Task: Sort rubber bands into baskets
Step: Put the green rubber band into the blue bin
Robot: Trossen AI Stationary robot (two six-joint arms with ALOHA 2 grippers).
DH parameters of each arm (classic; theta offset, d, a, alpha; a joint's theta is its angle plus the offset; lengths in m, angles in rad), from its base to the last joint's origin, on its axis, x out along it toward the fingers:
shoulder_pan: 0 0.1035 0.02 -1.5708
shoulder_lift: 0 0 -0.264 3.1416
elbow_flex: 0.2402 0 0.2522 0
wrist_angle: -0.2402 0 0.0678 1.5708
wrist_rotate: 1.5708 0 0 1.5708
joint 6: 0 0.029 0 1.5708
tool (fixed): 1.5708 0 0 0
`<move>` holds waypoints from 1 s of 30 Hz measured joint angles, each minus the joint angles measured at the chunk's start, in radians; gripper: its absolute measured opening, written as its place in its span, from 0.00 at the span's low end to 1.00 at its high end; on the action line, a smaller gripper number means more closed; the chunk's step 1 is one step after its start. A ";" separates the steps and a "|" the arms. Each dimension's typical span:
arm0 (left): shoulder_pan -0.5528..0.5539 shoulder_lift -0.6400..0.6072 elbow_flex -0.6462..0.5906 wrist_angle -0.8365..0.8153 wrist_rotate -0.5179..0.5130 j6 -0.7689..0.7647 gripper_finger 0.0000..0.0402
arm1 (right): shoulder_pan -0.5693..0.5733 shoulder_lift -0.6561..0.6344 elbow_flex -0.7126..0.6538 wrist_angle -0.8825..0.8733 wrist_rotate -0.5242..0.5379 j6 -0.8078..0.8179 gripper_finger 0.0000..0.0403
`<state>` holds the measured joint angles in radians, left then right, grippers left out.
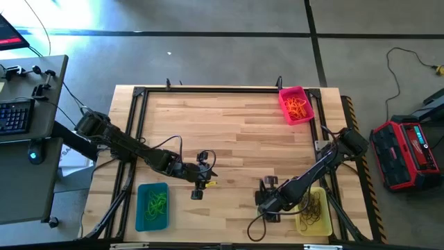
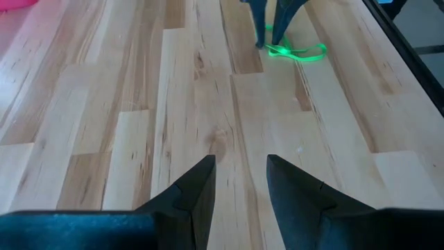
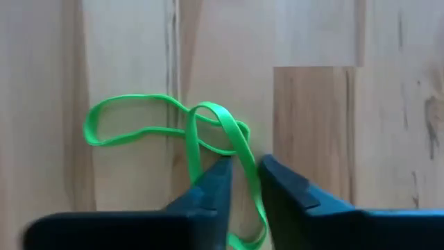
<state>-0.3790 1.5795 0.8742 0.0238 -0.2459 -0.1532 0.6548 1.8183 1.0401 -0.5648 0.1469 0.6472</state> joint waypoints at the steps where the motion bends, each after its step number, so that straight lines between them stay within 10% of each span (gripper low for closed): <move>1: 0.000 0.000 0.000 -0.001 0.000 0.000 0.31 | 0.000 0.000 0.000 0.000 -0.001 -0.001 0.14; 11: 0.006 0.000 0.000 0.004 0.000 -0.035 0.31 | 0.002 0.000 0.004 -0.019 0.051 -0.016 0.01; 20: 0.007 0.000 0.000 0.042 -0.004 -0.081 0.28 | 0.000 -0.029 0.059 -0.169 0.385 0.048 0.00; 30: 0.008 0.000 0.001 0.162 -0.053 -0.065 0.32 | -0.047 -0.034 0.058 0.052 0.726 -0.030 0.00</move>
<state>-0.3706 1.5792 0.8749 0.1858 -0.2985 -0.2184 0.6075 1.7840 1.0977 -0.5126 0.8730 0.6171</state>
